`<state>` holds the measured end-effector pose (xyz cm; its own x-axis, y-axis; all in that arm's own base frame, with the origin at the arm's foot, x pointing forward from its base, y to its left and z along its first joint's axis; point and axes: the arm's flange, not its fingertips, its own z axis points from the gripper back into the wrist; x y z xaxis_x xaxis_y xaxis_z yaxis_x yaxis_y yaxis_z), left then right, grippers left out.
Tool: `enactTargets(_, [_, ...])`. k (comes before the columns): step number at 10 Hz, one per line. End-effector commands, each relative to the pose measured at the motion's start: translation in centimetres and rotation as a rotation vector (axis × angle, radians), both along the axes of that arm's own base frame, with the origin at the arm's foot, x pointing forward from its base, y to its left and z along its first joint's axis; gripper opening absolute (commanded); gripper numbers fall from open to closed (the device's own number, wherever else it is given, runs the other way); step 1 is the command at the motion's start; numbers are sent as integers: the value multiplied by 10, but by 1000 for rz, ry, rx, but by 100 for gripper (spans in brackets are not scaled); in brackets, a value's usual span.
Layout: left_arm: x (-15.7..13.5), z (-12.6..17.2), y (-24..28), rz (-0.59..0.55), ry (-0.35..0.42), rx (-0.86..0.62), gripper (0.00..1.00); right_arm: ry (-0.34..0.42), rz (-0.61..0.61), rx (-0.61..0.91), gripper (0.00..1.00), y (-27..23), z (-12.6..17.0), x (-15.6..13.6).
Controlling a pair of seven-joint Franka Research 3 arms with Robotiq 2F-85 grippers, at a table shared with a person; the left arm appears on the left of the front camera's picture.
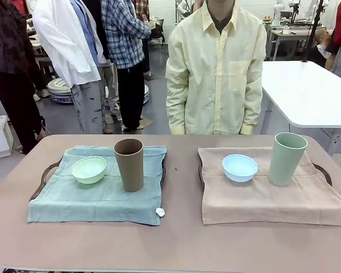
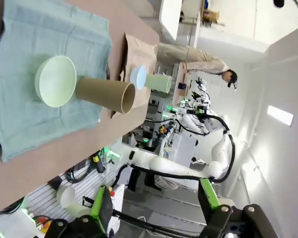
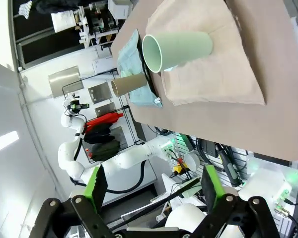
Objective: Set up a tray with a mat and arrange the tableware.
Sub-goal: Place the Picnic Bowl and Reusable plastic cup back onto the Handle tray in front of the human's position.
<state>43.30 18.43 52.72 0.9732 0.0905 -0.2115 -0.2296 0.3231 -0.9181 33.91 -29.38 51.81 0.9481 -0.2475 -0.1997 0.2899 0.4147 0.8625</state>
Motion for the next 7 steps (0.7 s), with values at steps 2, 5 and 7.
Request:
enactTargets(2, [-3,-4,2,-10,14,-19,93,4,-5,10,100,-3,-1,-5])
enactTargets(5, [-3,-4,2,-10,14,-19,93,4,-5,10,100,-3,-1,-5])
enactTargets(7, [-3,-4,2,-10,14,-19,93,4,-5,10,100,-3,-1,-5])
